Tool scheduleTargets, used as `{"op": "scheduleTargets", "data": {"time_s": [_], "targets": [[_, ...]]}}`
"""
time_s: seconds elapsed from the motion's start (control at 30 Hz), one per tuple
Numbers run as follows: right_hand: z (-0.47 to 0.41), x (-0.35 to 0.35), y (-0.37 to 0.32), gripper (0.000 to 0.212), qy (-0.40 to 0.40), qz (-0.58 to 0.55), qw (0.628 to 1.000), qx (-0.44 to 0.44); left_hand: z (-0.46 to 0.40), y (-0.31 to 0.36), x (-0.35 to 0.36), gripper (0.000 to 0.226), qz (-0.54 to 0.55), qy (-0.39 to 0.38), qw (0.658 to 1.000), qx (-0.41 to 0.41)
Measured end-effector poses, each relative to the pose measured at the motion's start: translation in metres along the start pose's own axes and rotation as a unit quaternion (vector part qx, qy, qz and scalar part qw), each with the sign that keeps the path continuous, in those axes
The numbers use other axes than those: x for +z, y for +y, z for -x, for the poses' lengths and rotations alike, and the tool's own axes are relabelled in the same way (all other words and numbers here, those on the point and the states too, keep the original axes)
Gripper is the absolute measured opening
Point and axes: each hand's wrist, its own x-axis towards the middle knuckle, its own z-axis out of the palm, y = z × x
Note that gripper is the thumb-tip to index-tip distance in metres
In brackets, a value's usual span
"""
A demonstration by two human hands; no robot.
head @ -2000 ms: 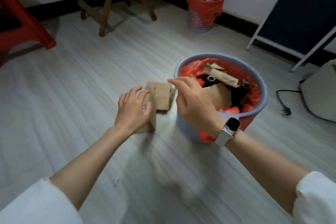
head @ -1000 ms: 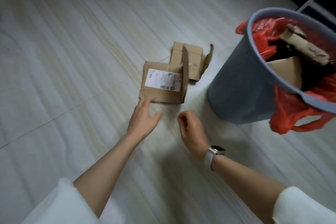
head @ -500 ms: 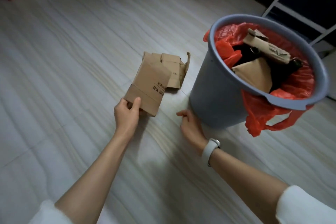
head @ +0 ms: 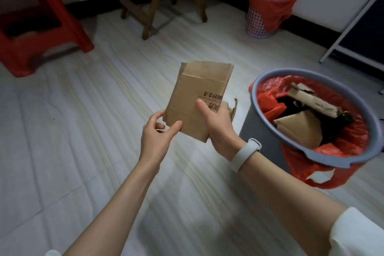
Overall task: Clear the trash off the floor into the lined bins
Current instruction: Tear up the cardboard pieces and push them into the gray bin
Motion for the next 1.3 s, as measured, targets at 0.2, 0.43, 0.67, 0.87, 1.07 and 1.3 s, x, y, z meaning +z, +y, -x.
{"op": "scheduleTargets", "data": {"time_s": [0.2,0.43,0.67,0.87,1.07,1.3], "targets": [[-0.006,-0.079,-0.107,0.016,0.058,0.144,0.974,-0.167,0.003,0.074,0.065,0.050,-0.050,-0.054,0.993,0.087],[0.010,-0.226,-0.169,0.022,0.143,0.392,0.890,-0.184,0.030,0.099,0.166,0.051,-0.277,-0.147,0.922,0.227],[-0.003,-0.282,-0.137,0.009,0.076,0.574,0.801,-0.150,0.038,0.072,0.213,0.049,-0.490,-0.163,0.824,0.232],[-0.015,-0.279,-0.126,0.010,-0.039,0.746,0.658,-0.094,0.040,0.071,0.215,0.061,-0.512,-0.139,0.822,0.206],[-0.027,-0.280,-0.136,0.017,-0.061,0.729,0.680,-0.040,0.033,0.073,0.217,0.049,-0.592,-0.171,0.745,0.257],[-0.023,-0.280,-0.159,0.011,-0.027,0.714,0.700,-0.010,0.014,0.073,0.224,0.046,-0.589,-0.143,0.739,0.292]]}}
